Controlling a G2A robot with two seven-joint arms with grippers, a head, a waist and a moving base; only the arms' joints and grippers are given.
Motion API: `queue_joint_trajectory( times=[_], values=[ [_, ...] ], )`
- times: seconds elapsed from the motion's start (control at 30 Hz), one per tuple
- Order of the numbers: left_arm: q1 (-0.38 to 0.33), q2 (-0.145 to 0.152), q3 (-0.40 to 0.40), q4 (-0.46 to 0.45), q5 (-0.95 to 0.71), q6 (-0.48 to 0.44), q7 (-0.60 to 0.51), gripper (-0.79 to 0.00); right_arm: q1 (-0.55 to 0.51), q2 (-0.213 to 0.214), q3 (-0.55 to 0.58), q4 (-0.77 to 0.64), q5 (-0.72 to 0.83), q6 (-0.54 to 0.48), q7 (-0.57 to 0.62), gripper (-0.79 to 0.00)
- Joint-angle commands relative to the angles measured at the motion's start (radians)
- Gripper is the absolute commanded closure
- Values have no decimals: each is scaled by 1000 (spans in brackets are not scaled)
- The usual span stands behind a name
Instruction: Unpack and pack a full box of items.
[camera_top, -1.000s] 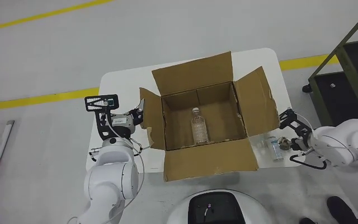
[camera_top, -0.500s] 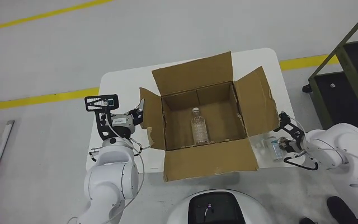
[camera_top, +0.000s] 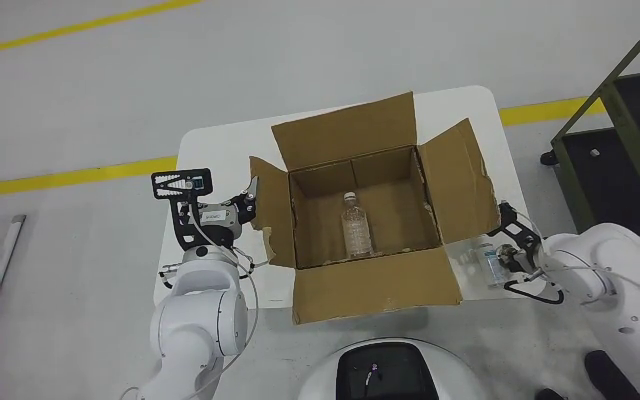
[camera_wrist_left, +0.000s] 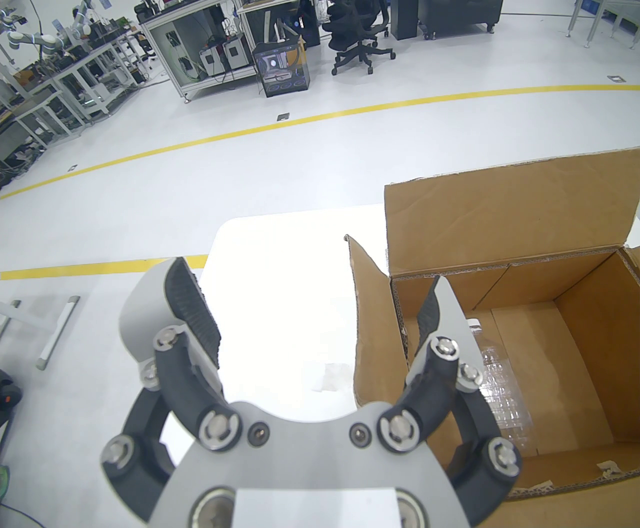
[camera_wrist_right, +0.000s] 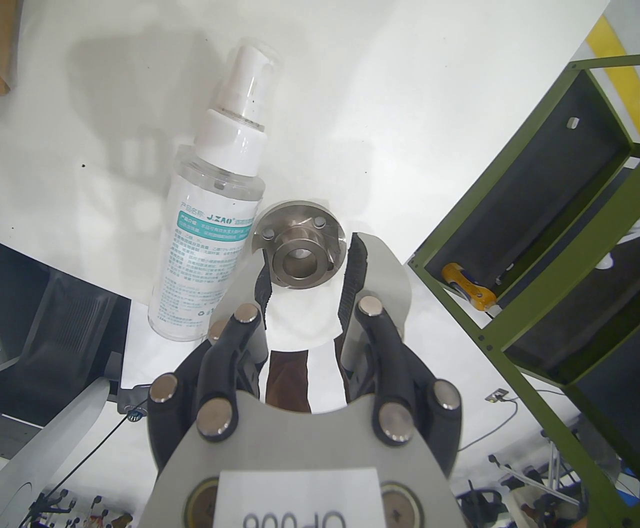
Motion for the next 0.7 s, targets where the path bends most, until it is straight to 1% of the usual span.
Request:
queue_joint_trajectory(
  times=[0.0, 0.67],
  values=[
    [0, 0, 0, 0, 0, 0, 0, -785, 1, 0, -4, 3, 0, 0, -2, -351],
    [0, 0, 0, 0, 0, 0, 0, -785, 21, 1, -31, 41, 0, 15, -16, -305]
  ],
)
